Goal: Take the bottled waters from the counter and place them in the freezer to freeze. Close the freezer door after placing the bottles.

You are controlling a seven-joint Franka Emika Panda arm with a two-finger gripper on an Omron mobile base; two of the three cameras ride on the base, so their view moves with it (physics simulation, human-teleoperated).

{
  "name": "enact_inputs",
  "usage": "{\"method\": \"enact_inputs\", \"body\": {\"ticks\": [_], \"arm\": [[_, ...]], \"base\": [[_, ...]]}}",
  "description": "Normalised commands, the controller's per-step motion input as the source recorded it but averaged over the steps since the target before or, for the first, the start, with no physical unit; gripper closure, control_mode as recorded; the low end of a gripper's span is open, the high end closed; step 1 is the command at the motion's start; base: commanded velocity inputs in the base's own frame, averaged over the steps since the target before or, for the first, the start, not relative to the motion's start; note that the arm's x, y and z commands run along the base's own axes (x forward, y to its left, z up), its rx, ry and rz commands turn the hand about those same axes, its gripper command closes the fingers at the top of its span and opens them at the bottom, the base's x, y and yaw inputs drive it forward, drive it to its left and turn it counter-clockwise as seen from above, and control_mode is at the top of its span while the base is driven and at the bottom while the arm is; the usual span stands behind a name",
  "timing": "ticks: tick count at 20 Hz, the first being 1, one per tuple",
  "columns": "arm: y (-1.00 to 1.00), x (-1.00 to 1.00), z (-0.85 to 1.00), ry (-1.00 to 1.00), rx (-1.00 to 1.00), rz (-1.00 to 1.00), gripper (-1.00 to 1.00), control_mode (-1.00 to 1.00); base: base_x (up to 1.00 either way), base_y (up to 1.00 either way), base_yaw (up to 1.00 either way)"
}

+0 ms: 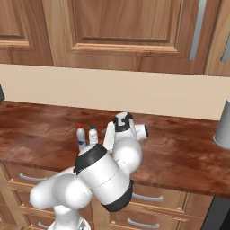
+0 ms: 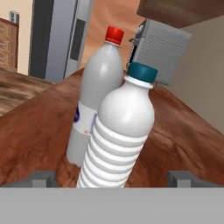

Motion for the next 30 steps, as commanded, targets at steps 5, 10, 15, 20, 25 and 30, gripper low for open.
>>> {"method": "enact_inputs", "body": {"ticks": [5,10,15,20,25,30], "arm": [[0.14,0.07,-0.05,0.10,0.01,0.00,-1.00,-1.00],[0.20,0.06,-0.02,0.09,0.00,0.00,-1.00,-1.00],[0.15,0.03,-0.05,0.08,0.00,0.00,-1.00,-1.00],[0.17,0.00,-0.05,0.06,0.00,0.00,-1.00,-1.00],[0.22,0.02,-0.06,0.04,0.00,0.00,1.00,-1.00],[0.05,0.02,-0.01,0.00,0.00,0.00,1.00,-1.00]], "base": [[0.00,0.00,0.00],[0.00,0.00,0.00],[0.00,0.00,0.00],[0.00,0.00,0.00],[0.00,0.00,0.00],[0.00,0.00,0.00]]}}
